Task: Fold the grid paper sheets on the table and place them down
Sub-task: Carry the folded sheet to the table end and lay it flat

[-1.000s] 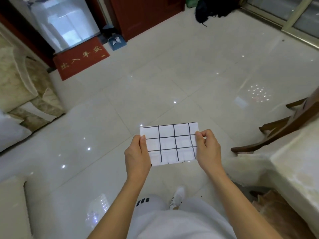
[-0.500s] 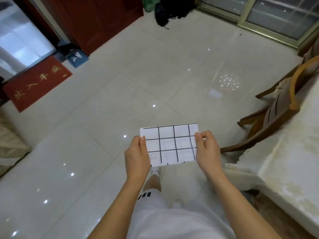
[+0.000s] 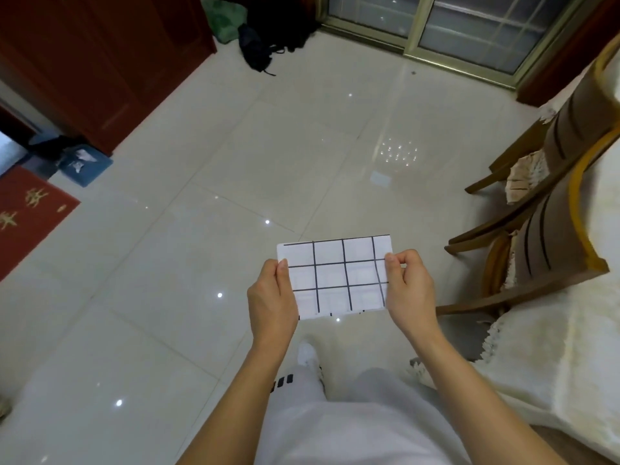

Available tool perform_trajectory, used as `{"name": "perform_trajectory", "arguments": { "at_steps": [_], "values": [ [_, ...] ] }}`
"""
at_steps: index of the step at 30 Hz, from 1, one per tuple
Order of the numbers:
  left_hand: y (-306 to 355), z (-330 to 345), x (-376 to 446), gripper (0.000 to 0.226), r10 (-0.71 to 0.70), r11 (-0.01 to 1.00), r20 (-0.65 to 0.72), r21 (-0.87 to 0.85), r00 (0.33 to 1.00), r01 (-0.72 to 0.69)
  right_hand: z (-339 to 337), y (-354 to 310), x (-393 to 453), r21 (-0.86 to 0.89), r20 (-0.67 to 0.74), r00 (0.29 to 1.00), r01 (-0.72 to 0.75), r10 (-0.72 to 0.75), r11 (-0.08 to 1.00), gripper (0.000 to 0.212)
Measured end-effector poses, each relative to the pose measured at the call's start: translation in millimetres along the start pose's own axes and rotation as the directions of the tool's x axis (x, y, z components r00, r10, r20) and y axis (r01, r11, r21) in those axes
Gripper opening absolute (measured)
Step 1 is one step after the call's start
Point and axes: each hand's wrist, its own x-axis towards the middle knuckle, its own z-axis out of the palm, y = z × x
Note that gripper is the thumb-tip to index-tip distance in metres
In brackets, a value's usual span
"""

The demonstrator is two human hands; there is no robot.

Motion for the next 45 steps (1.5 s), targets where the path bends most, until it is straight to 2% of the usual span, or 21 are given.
{"name": "perform_trajectory", "arguments": {
  "at_steps": [14,21,34,45],
  "values": [
    [39,53,100,0.040,0.095,0.994,0.148,0.043,0.984,-0.103,2,-6,89,0.008,-0.081,0.990,-0.111,0.111,0.994,0.022],
    [90,125,151,0.040,0.118,0.988,0.195,0.072,0.974,-0.134,-28,13,174,0.062,-0.120,0.980,-0.153,0.159,0.986,0.024],
    [229,298,220,0.041,0.173,0.979,0.272,0.056,0.947,-0.195,-146,56,350,0.137,-0.220,0.950,-0.196,0.222,0.971,0.020],
    [284,374,269,0.040,0.207,0.969,0.332,0.063,0.920,-0.241,-184,77,433,0.201,-0.236,0.932,-0.230,0.275,0.952,0.025]
  ]
}}
